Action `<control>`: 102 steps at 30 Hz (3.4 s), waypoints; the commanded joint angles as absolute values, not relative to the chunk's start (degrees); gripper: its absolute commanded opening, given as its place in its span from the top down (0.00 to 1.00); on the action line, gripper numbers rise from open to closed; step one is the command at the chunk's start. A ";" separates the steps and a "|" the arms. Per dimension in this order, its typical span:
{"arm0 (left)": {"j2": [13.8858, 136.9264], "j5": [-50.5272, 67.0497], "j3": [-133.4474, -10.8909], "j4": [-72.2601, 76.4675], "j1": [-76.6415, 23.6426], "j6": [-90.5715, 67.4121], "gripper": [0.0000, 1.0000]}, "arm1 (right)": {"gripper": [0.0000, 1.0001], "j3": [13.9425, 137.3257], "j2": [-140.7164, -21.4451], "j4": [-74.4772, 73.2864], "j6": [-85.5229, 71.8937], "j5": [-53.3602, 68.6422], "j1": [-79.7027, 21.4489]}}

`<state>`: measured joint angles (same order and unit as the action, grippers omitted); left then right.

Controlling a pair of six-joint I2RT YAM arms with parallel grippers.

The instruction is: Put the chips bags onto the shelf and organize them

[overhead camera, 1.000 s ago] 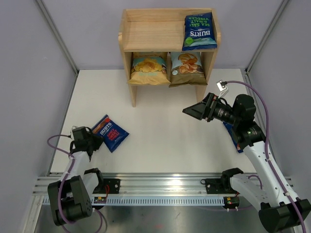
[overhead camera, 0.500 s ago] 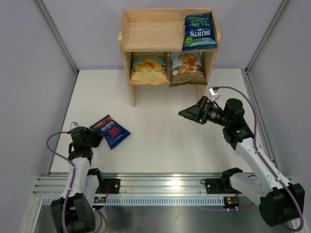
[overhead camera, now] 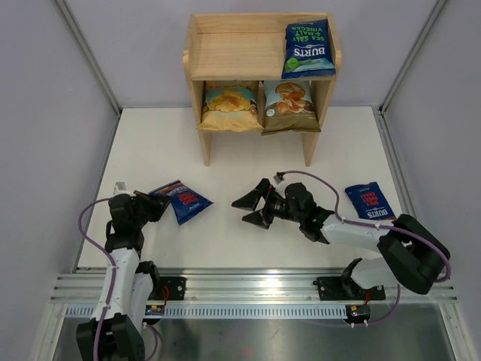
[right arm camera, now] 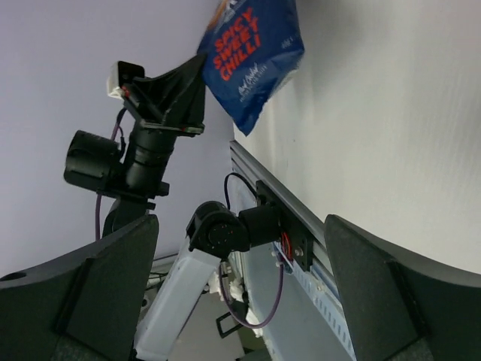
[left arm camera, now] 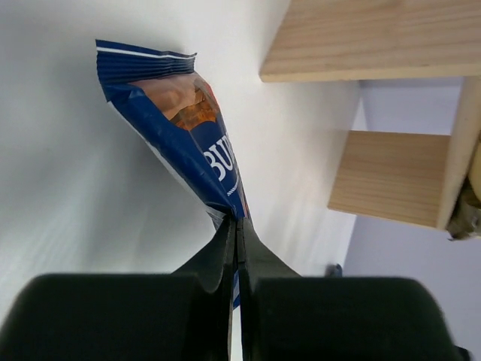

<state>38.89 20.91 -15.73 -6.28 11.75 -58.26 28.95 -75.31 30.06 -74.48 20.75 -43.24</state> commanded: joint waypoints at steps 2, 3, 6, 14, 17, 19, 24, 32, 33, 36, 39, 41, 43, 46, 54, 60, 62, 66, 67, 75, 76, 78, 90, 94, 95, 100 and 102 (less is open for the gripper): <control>37.44 26.28 -18.37 -0.62 9.94 -64.33 1.00 | 0.01 31.63 -82.85 42.79 -85.95 10.29 -49.82; 37.27 26.28 -18.54 -0.35 8.97 -64.77 1.00 | 0.01 32.25 -84.10 43.59 -86.65 9.67 -50.79; 36.48 26.72 -18.63 -0.26 7.13 -66.53 1.00 | 0.01 34.62 -88.50 46.40 -88.50 8.26 -53.35; 33.32 26.28 -18.37 5.00 1.32 -68.90 1.00 | 0.03 40.08 -97.55 53.26 -92.55 11.52 -53.70; 32.70 26.28 -18.28 7.55 0.44 -68.47 1.00 | 0.04 40.96 -97.65 51.08 -92.29 11.42 -53.70; 31.99 26.37 -17.93 9.65 -1.31 -68.64 1.00 | 0.05 41.48 -97.65 50.28 -92.20 11.43 -53.70; 30.50 25.40 -18.28 11.34 -4.30 -68.56 1.00 | 0.13 42.45 -98.61 50.97 -92.11 11.16 -53.70; 25.50 25.22 -20.13 6.25 -6.24 -66.36 1.00 | 0.21 44.21 -98.79 51.42 -89.21 10.28 -52.47; 25.14 25.57 -20.39 5.54 -6.33 -66.18 1.00 | 0.22 44.30 -98.88 51.59 -88.95 10.28 -52.30; 24.43 26.72 -20.39 6.68 -7.12 -65.66 1.00 | 0.25 44.47 -98.26 52.73 -87.19 10.81 -51.24; 24.17 27.94 -20.92 6.68 -7.56 -63.81 1.00 | 0.36 44.38 -97.21 55.63 -85.61 10.72 -51.07; 23.91 29.18 -21.09 7.03 -7.56 -62.58 1.00 | 0.36 44.21 -96.24 57.21 -84.29 10.55 -50.89; 23.47 29.79 -21.01 6.77 -7.65 -61.36 1.00 | 0.39 43.95 -95.54 58.09 -82.89 11.16 -50.54; 22.68 31.55 -20.13 9.22 -7.65 -60.65 1.00 | 0.44 43.95 -94.14 59.76 -81.48 12.39 -50.10; 20.13 36.82 -16.70 18.35 -7.65 -57.66 0.89 | 0.79 42.54 -90.27 64.77 -73.85 18.54 -47.64; 18.72 39.64 -19.67 11.21 -7.65 -50.73 0.31 | 0.82 41.84 -84.21 63.02 -65.58 27.59 -43.69; 18.28 39.29 -24.49 5.48 -7.65 -44.05 0.12 | 0.83 41.14 -81.49 61.88 -64.61 31.63 -41.06; 18.63 37.62 -31.19 -6.39 -7.65 -36.84 0.01 | 0.85 42.44 -75.34 50.83 -55.77 37.96 -38.68; 18.89 38.92 -32.77 -7.11 -7.65 -36.30 0.01 | 0.84 44.19 -72.28 43.93 -50.15 41.10 -38.67; 28.47 60.34 -33.58 12.24 -7.65 -52.43 0.01 | 0.82 50.97 -57.76 14.79 -30.87 54.30 -38.58; 29.52 62.21 -33.31 15.35 -7.73 -54.21 0.01 | 0.82 51.41 -56.00 13.55 -29.81 54.84 -38.67; 31.55 65.20 -33.14 21.41 -7.91 -56.68 0.01 | 0.82 52.64 -54.85 11.87 -27.70 56.94 -38.67; 43.23 64.34 -35.86 42.27 -23.19 -72.77 0.01 | 0.79 62.66 -52.91 -5.27 -16.61 69.60 -38.58; 45.26 62.41 -37.70 38.86 -29.43 -69.09 0.01 | 0.78 62.84 -52.38 -5.45 -16.43 72.24 -38.58; 45.44 61.88 -37.88 38.15 -31.18 -68.47 0.01 | 0.78 62.84 -52.21 -5.45 -16.52 72.25 -38.58; 47.63 59.33 -39.20 41.31 -37.61 -68.38 0.01 | 0.78 62.84 -52.03 -5.54 -15.91 73.74 -38.67; 48.60 58.19 -39.90 40.52 -40.68 -67.16 0.01 | 0.78 63.02 -52.21 -5.45 -15.65 73.57 -38.58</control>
